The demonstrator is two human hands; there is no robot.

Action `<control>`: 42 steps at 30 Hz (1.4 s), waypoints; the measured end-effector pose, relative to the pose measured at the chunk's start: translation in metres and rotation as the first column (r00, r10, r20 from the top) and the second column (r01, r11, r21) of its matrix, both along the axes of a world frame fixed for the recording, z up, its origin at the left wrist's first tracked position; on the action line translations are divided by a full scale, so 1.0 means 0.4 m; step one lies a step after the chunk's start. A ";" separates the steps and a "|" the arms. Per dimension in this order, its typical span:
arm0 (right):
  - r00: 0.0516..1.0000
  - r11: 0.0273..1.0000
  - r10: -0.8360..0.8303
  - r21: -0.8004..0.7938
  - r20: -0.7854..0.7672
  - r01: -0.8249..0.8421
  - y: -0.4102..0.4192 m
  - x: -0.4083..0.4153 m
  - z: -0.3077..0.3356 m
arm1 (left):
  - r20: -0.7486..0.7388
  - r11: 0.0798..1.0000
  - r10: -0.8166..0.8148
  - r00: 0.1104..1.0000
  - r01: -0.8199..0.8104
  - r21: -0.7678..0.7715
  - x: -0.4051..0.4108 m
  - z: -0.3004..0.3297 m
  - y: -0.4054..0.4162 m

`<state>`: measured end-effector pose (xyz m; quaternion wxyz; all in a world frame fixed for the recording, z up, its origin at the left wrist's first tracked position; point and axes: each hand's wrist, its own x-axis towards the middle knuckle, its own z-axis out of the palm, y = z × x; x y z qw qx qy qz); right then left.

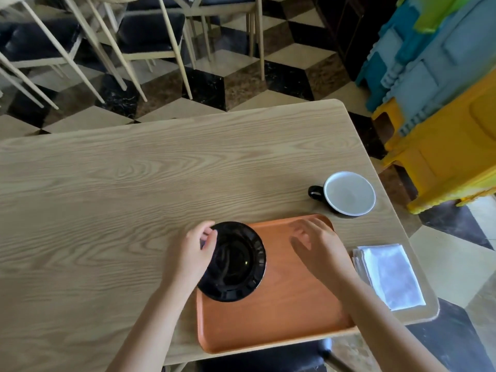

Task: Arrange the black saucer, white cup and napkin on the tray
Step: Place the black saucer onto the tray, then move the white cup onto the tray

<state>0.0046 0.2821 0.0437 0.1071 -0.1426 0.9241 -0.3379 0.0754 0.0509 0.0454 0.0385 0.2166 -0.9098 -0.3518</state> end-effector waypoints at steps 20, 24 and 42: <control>0.978 0.956 0.015 0.291 -0.210 0.048 0.299 -0.216 -0.066 | 0.124 0.629 -0.710 0.693 0.703 -0.333 -0.399 -0.086 0.384; 0.966 0.957 0.043 0.287 -0.253 0.033 0.294 -0.222 -0.055 | 0.073 0.706 -0.658 0.749 0.648 -0.287 -0.408 -0.085 0.380; 0.972 0.981 0.166 0.132 -0.169 -0.144 0.213 -0.109 -0.039 | -0.042 0.802 -0.542 0.839 0.502 -0.325 -0.139 -0.042 0.265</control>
